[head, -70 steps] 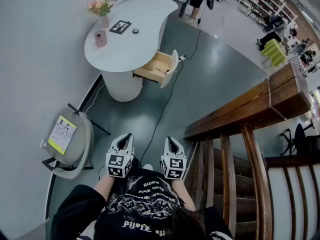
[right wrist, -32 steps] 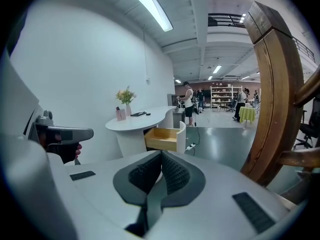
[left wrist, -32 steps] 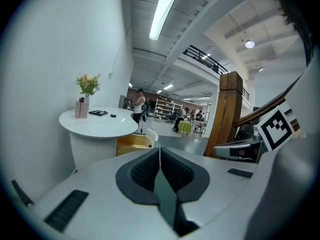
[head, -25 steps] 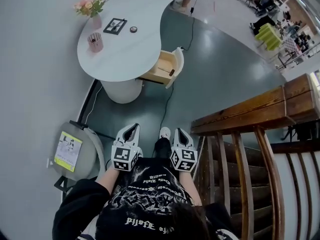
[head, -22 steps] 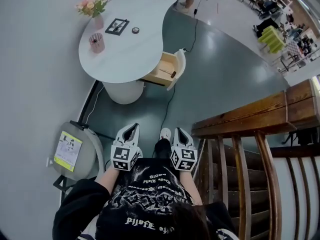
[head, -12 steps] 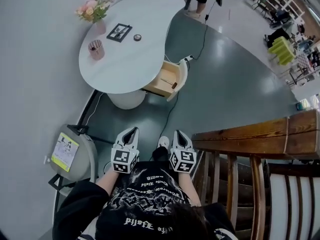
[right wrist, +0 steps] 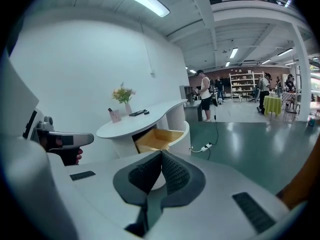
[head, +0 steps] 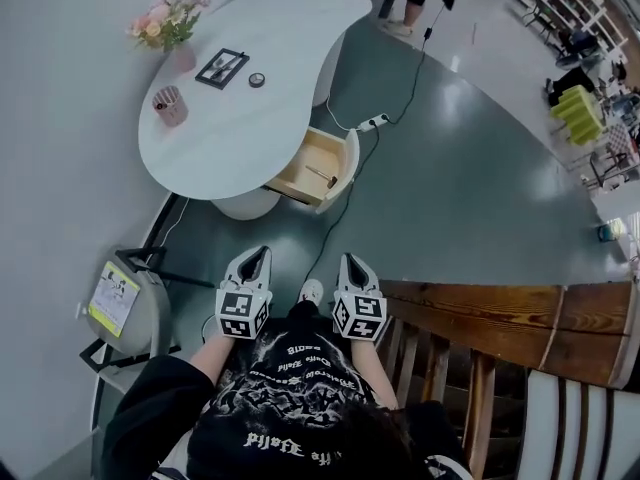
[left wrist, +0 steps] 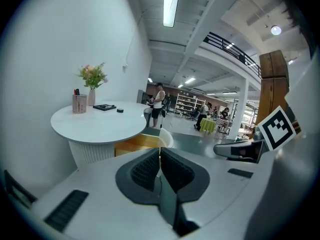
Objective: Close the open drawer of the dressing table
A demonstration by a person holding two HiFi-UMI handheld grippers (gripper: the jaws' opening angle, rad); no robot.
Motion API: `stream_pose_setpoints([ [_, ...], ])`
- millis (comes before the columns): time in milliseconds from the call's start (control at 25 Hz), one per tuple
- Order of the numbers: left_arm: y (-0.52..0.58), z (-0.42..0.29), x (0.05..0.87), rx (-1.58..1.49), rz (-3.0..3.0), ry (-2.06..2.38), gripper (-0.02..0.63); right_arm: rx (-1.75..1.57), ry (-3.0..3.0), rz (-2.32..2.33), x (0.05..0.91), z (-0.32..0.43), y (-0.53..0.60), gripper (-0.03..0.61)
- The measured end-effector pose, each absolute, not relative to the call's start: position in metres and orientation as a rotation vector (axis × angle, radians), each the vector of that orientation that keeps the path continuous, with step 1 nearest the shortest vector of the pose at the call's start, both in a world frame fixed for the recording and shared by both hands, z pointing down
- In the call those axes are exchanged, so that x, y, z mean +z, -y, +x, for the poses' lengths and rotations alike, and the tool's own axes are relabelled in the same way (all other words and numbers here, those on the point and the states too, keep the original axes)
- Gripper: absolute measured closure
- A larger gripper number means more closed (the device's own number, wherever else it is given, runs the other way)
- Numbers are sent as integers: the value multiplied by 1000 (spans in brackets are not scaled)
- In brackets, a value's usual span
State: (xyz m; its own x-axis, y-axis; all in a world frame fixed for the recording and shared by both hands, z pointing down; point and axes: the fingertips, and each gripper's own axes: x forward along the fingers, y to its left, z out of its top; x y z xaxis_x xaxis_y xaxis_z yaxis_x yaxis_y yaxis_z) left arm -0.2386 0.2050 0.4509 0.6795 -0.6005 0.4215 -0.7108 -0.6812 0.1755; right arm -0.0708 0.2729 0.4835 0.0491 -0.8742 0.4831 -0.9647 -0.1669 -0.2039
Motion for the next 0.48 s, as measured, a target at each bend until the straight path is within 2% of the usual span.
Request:
stream_pose_setpoints([
  [480, -198, -178, 450, 477, 2507, 1113, 586, 807, 1989, 2077, 488, -11, -255, 551],
])
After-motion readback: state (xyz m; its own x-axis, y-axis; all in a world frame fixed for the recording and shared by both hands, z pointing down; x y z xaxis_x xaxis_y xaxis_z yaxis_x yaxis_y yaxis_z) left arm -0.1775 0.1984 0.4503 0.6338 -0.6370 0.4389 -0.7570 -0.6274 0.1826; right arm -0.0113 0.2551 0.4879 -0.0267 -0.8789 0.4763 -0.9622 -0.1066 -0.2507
